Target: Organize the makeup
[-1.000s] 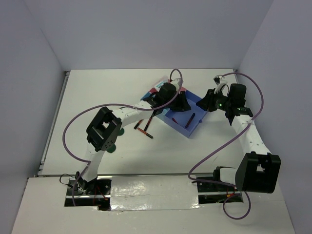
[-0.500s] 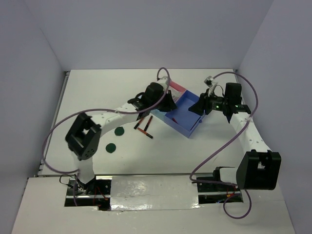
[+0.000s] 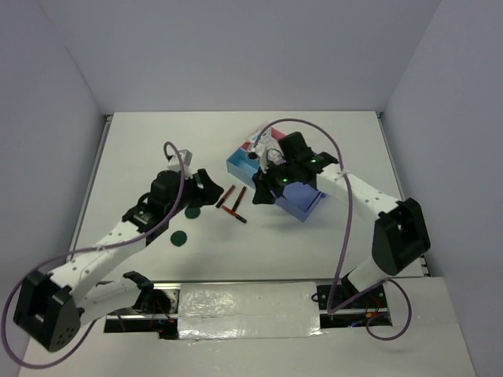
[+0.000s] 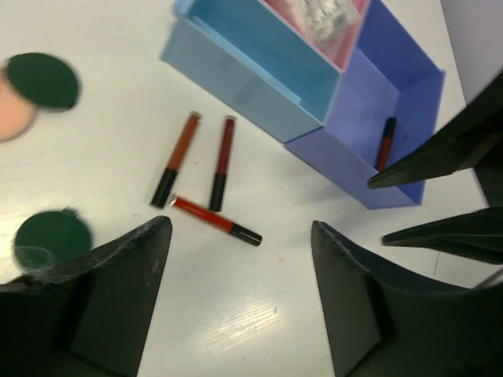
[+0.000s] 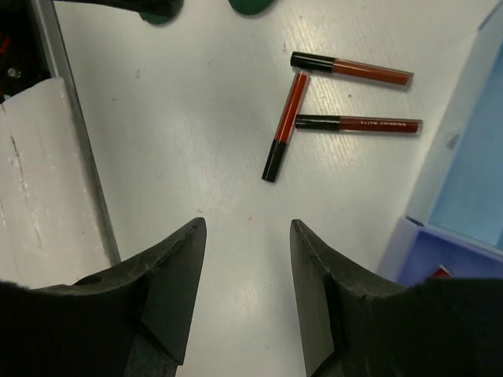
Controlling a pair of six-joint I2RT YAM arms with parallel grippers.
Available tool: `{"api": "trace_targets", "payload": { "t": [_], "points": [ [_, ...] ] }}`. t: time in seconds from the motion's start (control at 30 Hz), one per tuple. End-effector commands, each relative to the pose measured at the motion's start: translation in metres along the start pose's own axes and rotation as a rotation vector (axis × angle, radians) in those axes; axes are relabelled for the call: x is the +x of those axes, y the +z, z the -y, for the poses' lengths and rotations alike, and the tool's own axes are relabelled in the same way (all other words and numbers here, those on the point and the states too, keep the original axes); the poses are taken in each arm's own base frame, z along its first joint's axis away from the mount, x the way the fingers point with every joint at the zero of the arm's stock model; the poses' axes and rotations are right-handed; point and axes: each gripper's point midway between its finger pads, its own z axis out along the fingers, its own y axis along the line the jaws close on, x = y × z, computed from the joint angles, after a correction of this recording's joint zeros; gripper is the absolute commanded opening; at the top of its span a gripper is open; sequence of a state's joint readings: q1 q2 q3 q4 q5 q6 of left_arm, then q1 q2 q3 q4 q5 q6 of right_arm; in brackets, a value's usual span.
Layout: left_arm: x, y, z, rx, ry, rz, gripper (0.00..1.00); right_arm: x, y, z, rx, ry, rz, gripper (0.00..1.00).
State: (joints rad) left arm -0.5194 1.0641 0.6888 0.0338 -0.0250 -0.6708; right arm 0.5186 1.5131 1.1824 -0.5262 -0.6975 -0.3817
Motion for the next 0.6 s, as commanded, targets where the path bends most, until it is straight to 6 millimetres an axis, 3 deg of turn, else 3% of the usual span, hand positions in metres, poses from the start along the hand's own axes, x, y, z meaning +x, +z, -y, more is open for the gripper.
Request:
{"api": "trace_targets", "payload": {
  "t": [0.0, 0.13, 0.3, 0.57],
  "points": [
    [-0.013, -0.027, -0.024, -0.099, -0.042, 0.102, 0.85, 0.004, 0.029, 0.009, 0.082, 0.061, -0.117, 0.55],
    [-0.013, -0.061, -0.050, -0.195, -0.074, 0.168, 0.94, 0.005, 0.070, 0.008, 0.195, 0.123, -0.215, 0.58],
    [-0.002, -0.081, -0.069, -0.258, -0.110, 0.197, 0.95, 0.019, 0.104, 0.006, 0.266, 0.140, -0.307, 0.58],
    [0.008, -0.092, -0.078, -0.271, -0.144, 0.212, 0.96, 0.044, 0.125, 0.021, 0.356, 0.160, -0.388, 0.57]
  ]
}}
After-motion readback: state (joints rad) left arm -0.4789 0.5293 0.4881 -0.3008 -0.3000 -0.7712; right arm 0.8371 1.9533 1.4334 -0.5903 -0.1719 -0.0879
